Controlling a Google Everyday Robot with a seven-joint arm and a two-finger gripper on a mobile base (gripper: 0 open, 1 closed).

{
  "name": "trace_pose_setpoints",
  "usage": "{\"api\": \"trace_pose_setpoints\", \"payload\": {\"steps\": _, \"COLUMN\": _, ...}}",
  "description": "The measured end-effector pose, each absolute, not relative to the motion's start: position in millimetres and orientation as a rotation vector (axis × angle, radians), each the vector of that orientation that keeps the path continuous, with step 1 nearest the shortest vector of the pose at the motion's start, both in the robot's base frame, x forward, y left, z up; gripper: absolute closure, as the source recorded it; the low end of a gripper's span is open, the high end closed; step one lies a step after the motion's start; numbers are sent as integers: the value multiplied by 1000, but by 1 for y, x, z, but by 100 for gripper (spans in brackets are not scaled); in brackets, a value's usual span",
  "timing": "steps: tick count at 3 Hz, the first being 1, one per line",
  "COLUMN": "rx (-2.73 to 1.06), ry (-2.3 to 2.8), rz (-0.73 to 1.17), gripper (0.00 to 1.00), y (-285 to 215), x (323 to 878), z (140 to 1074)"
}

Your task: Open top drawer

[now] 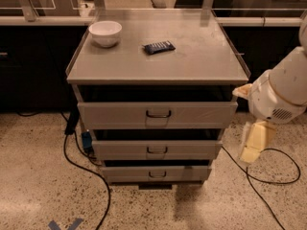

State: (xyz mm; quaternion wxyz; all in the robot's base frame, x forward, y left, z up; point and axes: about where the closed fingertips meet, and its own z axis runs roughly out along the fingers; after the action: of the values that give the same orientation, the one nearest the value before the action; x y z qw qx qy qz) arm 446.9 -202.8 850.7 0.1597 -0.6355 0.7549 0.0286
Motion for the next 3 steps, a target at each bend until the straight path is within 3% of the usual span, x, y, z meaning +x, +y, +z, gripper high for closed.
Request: {"api": "trace_pose_setpoints", "payload": {"steps": 3, "rx": -1766, "ry": 2085, "rz": 124, "gripper": 0, "y": -187, "x": 483, "z": 762}}
